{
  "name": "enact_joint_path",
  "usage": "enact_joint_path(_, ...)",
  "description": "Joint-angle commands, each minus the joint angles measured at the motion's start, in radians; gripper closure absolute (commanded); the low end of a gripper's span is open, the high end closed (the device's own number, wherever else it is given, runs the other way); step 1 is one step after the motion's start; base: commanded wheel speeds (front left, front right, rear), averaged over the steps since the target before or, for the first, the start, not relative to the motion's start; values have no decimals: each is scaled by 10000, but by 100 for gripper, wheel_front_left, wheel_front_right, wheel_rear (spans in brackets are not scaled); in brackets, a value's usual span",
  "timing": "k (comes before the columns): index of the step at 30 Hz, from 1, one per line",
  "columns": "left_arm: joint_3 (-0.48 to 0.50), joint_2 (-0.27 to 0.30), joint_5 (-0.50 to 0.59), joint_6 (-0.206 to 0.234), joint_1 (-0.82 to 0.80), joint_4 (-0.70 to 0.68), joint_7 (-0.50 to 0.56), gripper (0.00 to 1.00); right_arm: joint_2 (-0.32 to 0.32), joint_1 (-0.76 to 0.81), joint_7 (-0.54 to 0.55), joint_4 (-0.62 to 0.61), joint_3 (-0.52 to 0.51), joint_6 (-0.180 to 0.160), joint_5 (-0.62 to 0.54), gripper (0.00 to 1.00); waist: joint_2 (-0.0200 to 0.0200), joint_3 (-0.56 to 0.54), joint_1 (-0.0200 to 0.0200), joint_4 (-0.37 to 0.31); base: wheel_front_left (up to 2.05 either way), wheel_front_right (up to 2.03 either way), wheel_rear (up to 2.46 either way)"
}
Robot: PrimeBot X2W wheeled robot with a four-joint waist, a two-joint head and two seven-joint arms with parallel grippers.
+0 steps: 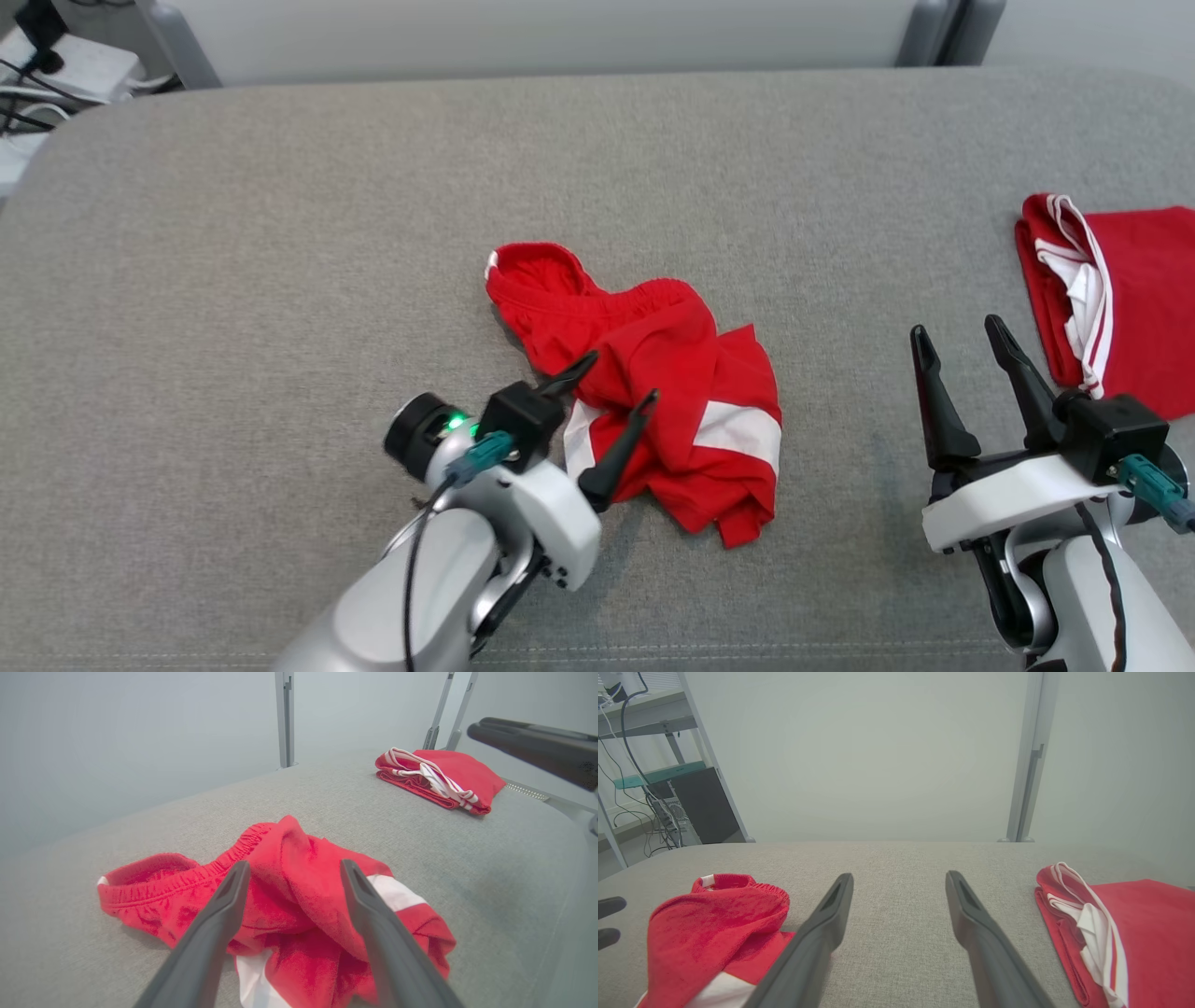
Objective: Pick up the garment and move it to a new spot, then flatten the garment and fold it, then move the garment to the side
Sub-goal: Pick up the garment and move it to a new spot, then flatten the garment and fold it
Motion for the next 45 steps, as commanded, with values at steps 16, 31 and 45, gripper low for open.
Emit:
enact_joint_path(16,4194,1329,939,930,3019,-1896,-102,0,91,738,-142,-279,131,12,-41,0,0,-1405,0,15,0,0,0)
enact_joint_path(31,6986,786,2145,480,4874,-2803,-102,0,-80,664,-31,-68,439,12,-219,0,0,-1203,0,108,0,0,0)
enact_joint_path(45,7491,-119,3015,-339,4657,-2812,-103,0,-1395,-2256,1118,2198,2452,12,1673,0,0,-337,0,2362,0,0,0)
